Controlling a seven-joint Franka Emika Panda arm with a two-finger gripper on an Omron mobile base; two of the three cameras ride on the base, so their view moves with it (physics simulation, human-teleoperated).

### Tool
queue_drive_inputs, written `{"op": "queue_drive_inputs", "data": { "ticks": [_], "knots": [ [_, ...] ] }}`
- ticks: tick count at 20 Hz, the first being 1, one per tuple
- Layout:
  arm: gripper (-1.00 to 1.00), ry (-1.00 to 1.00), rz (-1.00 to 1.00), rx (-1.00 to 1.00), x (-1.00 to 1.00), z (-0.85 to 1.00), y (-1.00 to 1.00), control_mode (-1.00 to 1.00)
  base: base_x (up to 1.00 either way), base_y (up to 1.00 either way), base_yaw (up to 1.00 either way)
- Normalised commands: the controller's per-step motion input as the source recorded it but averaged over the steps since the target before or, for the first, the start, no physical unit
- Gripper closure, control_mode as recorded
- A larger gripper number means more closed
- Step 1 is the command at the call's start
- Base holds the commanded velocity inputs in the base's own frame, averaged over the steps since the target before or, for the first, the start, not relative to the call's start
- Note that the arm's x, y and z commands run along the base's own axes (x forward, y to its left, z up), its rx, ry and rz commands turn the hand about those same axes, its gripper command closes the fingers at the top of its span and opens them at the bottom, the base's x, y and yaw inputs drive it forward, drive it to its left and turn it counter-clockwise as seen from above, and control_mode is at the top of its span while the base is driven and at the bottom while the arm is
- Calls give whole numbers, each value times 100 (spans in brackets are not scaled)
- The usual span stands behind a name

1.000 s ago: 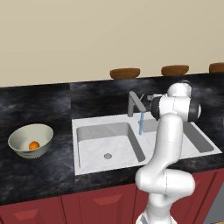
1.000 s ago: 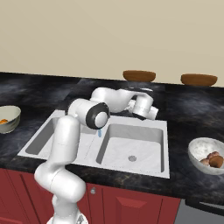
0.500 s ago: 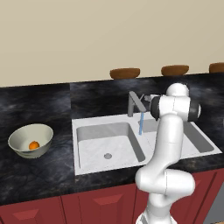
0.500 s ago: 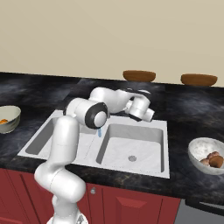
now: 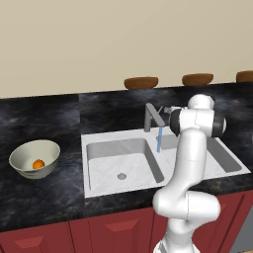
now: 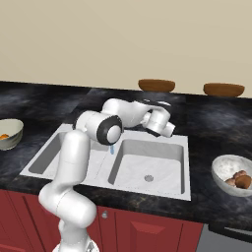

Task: Pick the potatos from the sink and place them in one bowl. Place the tangerine in the other bowl. Then turn off the sink faucet.

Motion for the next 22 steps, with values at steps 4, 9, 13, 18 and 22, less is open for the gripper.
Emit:
{"op": "queue_drive_inputs", "data": {
  "ticks": [4, 9, 13, 18, 22],
  "knots": [
    [-100, 0, 0, 0, 19, -9, -5, -100, 0, 0, 0],
    [-100, 0, 0, 0, 22, -26, 0, -100, 0, 0, 0],
    [-100, 3, 0, 0, 33, -21, 0, -100, 0, 0, 0],
    [-100, 3, 0, 0, 37, -3, 0, -100, 0, 0, 0],
    [-100, 3, 0, 0, 20, 0, 4, -100, 0, 0, 0]
  ]
}}
